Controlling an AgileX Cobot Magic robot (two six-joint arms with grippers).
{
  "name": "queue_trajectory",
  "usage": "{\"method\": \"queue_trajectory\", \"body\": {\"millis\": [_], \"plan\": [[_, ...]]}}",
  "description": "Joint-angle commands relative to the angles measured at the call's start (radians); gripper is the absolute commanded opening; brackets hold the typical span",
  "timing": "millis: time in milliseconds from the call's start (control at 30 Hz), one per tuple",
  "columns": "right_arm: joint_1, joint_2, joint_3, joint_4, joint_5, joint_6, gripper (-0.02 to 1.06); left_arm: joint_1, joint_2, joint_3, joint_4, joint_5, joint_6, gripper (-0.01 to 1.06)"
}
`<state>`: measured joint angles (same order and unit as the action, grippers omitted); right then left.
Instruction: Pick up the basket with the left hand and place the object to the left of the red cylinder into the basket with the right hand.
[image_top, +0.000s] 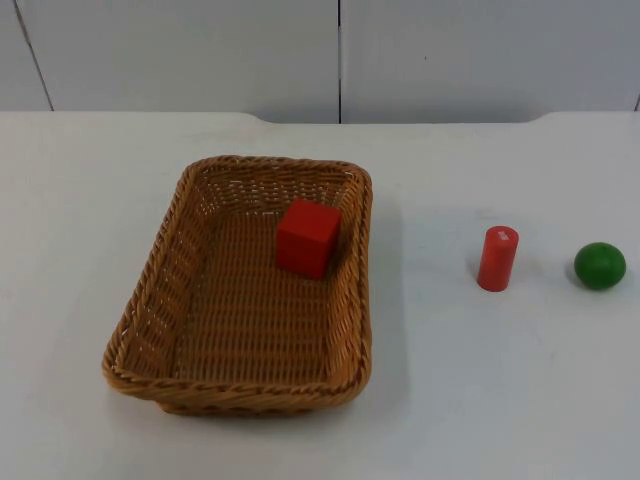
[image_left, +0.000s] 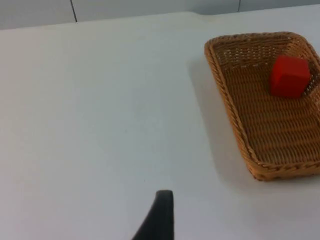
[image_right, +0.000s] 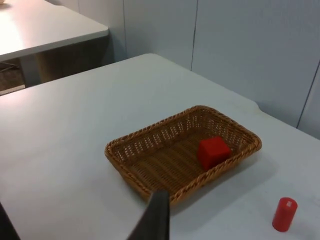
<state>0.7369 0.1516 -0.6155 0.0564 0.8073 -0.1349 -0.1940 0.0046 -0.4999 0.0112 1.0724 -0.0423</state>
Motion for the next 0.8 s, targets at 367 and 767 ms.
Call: {"method": "queue_trajectory", "body": {"millis": [367, 767], "plan": [[-0.005, -0.152, 0.006, -0.056, 0.196, 0.076, 0.81, -0.005, -0.005, 0.005, 0.012, 0.002, 0.012, 0.84], [-0.005, -0.152, 0.089, -0.056, 0.295, 0.100, 0.81, -0.005, -0.005, 0.005, 0.014, 0.002, 0.012, 0.84]]}}
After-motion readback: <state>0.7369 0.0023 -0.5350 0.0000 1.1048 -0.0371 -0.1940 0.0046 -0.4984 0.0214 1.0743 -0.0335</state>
